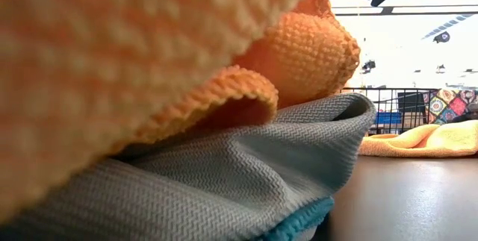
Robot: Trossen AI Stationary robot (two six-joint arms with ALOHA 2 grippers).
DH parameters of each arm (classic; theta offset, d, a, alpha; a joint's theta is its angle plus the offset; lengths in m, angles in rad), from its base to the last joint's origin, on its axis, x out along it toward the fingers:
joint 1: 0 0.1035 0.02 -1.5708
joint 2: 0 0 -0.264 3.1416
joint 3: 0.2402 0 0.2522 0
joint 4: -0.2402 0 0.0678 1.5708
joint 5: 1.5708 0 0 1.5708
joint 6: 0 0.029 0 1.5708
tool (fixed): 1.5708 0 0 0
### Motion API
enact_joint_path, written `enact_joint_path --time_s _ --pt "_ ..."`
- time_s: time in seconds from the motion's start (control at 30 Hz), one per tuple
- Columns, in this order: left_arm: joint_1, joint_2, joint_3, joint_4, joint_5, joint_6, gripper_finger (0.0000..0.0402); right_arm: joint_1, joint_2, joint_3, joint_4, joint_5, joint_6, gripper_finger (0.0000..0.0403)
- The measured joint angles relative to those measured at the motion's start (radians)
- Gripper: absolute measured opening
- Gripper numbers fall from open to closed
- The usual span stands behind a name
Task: Sort microfiber towel by color & place in baskets
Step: Put the top left orange microfiber towel into the right black wire basket
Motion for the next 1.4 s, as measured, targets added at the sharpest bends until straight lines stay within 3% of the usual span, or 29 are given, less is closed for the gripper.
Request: enact_joint_path --time_s 0.23,0.4,0.6,0.97,1.13,1.4 --pt "0.000 0.000 0.000 -0.097 0.000 -0.014 0.0134 0.000 0.000 0.000 0.000 0.000 -0.003 0.0123" --pt "0.000 0.000 0.013 -0.254 0.021 -0.004 0.0130 0.000 0.000 0.000 0.000 0.000 -0.004 0.0123" --pt "-0.009 0.000 0.016 -0.301 0.127 -0.002 0.0123 0.000 0.000 0.000 0.000 0.000 -0.018 0.0123" --pt "-0.014 0.000 0.016 -0.471 0.182 0.019 0.0119 0.000 0.000 0.000 0.002 0.000 -0.014 0.0123" --pt "-0.017 0.000 0.016 -0.372 0.182 0.024 0.0119 0.000 0.000 0.000 0.004 0.000 -0.013 0.0123" --pt "-0.018 0.000 0.016 -0.033 0.182 -0.007 0.0119 0.000 0.000 0.000 0.004 0.000 -0.007 0.0123"
